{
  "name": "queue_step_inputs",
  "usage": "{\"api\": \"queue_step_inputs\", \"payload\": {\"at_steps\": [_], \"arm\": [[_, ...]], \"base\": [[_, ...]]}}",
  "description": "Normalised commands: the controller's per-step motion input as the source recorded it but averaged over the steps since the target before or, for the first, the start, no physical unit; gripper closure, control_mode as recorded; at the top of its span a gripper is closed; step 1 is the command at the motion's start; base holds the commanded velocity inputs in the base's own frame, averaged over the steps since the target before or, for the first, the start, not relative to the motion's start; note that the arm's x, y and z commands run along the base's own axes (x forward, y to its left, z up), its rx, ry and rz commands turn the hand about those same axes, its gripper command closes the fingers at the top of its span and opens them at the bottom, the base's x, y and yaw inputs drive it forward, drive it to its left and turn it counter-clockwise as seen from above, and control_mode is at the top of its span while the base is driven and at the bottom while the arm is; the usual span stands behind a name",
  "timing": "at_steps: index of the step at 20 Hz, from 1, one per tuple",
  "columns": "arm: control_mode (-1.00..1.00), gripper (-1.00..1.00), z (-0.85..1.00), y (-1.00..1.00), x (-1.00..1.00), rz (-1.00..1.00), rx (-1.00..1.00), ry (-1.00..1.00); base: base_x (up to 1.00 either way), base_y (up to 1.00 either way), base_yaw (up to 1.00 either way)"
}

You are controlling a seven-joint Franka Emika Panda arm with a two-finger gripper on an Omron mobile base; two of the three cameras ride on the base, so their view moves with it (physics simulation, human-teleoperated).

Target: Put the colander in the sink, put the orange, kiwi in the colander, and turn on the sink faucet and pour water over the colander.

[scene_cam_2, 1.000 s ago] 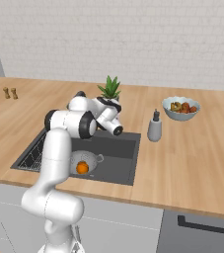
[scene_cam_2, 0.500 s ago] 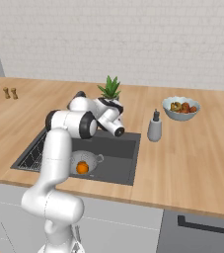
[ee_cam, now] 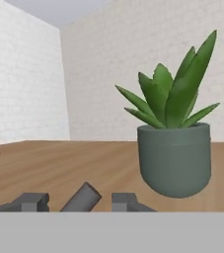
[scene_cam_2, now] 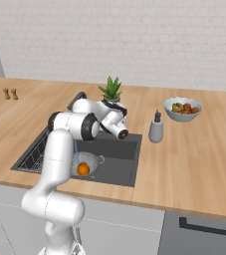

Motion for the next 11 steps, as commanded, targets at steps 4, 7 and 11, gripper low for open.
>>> {"api": "queue_step_inputs", "payload": {"at_steps": [4,7,11], "arm": [[-1.0,1.0,-0.08,-0.34,-0.07,-0.01,0.0,-0.02],[-1.0,1.0,0.0,-0.02,-0.11,-0.07,0.0,-0.03],[-1.0,1.0,0.0,0.0,0.0,0.0,0.0,0.0]], "base": [[0.0,0.0,0.0],[0.0,0.0,0.0],[0.0,0.0,0.0]]}}
